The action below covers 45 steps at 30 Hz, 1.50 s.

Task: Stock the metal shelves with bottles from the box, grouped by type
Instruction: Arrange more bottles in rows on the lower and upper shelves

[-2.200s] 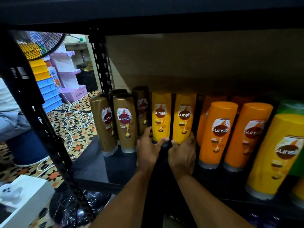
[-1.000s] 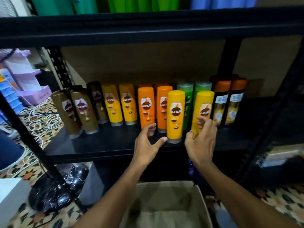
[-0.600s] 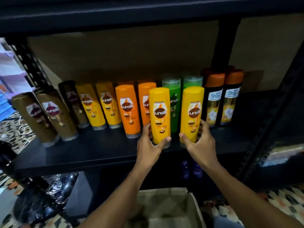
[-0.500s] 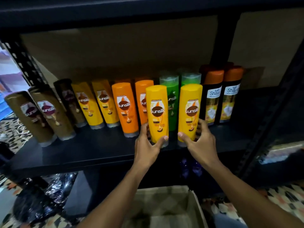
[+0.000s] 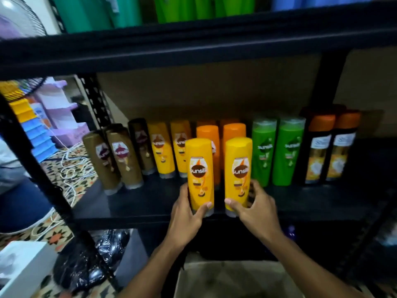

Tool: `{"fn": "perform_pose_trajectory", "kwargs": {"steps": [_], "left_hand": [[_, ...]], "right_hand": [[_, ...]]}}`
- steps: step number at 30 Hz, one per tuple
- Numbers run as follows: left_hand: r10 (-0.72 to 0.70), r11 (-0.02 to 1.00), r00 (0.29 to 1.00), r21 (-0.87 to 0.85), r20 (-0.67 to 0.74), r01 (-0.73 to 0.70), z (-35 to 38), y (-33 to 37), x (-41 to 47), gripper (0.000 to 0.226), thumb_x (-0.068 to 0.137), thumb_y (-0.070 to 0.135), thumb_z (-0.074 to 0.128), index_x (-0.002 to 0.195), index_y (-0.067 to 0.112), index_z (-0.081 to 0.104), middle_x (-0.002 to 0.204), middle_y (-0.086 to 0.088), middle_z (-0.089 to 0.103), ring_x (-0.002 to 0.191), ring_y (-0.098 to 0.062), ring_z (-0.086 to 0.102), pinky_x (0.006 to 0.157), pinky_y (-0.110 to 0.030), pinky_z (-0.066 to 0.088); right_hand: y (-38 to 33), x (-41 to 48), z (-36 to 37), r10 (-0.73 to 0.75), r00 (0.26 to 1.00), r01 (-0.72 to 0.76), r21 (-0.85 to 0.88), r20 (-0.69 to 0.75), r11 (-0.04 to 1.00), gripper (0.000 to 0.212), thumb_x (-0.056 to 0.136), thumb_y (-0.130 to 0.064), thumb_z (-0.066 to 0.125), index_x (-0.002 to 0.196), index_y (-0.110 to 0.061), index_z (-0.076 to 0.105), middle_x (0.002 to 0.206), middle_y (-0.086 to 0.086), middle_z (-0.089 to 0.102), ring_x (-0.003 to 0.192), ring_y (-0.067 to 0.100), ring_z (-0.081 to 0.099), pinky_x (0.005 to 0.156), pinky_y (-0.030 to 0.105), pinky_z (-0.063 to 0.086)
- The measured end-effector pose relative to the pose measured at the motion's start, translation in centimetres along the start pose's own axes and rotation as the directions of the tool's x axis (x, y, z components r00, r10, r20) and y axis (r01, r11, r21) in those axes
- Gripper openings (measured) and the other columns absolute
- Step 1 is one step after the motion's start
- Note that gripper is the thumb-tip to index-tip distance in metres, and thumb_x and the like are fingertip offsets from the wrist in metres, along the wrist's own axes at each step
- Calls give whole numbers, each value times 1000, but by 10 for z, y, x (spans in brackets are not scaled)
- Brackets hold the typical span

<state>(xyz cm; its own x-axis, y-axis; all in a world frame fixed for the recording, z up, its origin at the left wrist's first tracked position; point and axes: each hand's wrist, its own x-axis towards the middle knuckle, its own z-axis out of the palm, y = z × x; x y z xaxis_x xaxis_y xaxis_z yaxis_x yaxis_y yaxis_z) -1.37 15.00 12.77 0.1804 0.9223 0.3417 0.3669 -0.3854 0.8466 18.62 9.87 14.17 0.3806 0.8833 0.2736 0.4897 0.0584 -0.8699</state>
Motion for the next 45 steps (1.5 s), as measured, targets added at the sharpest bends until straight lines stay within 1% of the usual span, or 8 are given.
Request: {"fn": "perform_pose_trajectory", "kwargs": {"steps": [4, 8, 16, 20, 25, 31, 39, 45], "left_hand": [[-42, 999, 998, 16, -49, 42, -48, -24, 3, 67, 90, 32, 76, 143, 35, 35, 126, 22, 59, 114, 11, 57, 85, -8, 49], [-64, 998, 994, 7, -88, 65, -86, -46, 14, 72, 91, 31, 75, 149, 31, 33, 127, 27, 56, 113, 16, 55, 95, -21, 51], [-41, 999, 997, 28, -62, 42, -110, -77, 44, 76, 96, 38, 66, 153, 31, 16, 137, 15, 49, 119, -7, 57, 85, -8, 45], [-31, 998, 996, 49, -83, 36, -108, -84, 52, 72, 95, 37, 69, 151, 29, 24, 138, 13, 48, 113, 9, 53, 81, -4, 45], [-71, 997, 975, 19, -210, 76, -103, -90, 59, 72, 80, 46, 82, 139, 30, 44, 131, 7, 52, 120, -11, 54, 93, -33, 53], [-134, 991, 967, -28, -217, 131, -99, -87, 67, 78, 79, 40, 85, 144, 30, 42, 136, 6, 56, 121, -12, 56, 97, -39, 54], [-188, 981, 965, -80, -181, 176, -97, -76, 78, 64, 75, 31, 90, 126, 31, 51, 106, 21, 59, 94, 13, 56, 70, -2, 46], [-208, 978, 958, -43, -197, 203, -97, -76, 78, 64, 72, 30, 92, 126, 21, 60, 105, 13, 67, 88, 16, 57, 70, -1, 48]], "right_hand": [[-18, -3, 57, -23, 998, 21, 32, 51, 999, 75, 65, -67, 79, 129, -41, 50, 113, -17, 69, 103, 5, 67, 90, 40, 58], [-37, 3, 108, -43, 997, 40, 55, 58, 998, 74, 71, -59, 82, 134, -37, 50, 119, -17, 67, 107, 7, 66, 92, 38, 57], [-57, 23, 171, -51, 996, 58, 95, -77, 994, 71, 87, -41, 74, 146, -27, 37, 139, -4, 50, 126, 14, 50, 97, 33, 45], [-53, 32, 185, -22, 994, 33, 104, -107, 994, 73, 88, -49, 68, 150, -31, 33, 143, -6, 47, 128, 15, 48, 99, 38, 47], [-53, 34, 190, 25, 990, -16, 61, -136, 998, 76, 85, -58, 65, 150, -32, 35, 144, -4, 48, 131, 19, 48, 100, 43, 47], [-55, 34, 191, 37, 983, -31, 38, -182, 999, 80, 82, -52, 75, 149, -27, 40, 141, -1, 52, 130, 21, 49, 100, 39, 44], [-51, 35, 192, 41, 978, -39, 13, -204, 999, 67, 84, -42, 77, 141, -25, 48, 134, 0, 59, 124, 23, 55, 97, 46, 52], [-54, 34, 192, 42, 980, -42, 5, -196, 999, 67, 86, -43, 74, 144, -24, 45, 137, 3, 58, 125, 27, 55, 98, 45, 51]]}}
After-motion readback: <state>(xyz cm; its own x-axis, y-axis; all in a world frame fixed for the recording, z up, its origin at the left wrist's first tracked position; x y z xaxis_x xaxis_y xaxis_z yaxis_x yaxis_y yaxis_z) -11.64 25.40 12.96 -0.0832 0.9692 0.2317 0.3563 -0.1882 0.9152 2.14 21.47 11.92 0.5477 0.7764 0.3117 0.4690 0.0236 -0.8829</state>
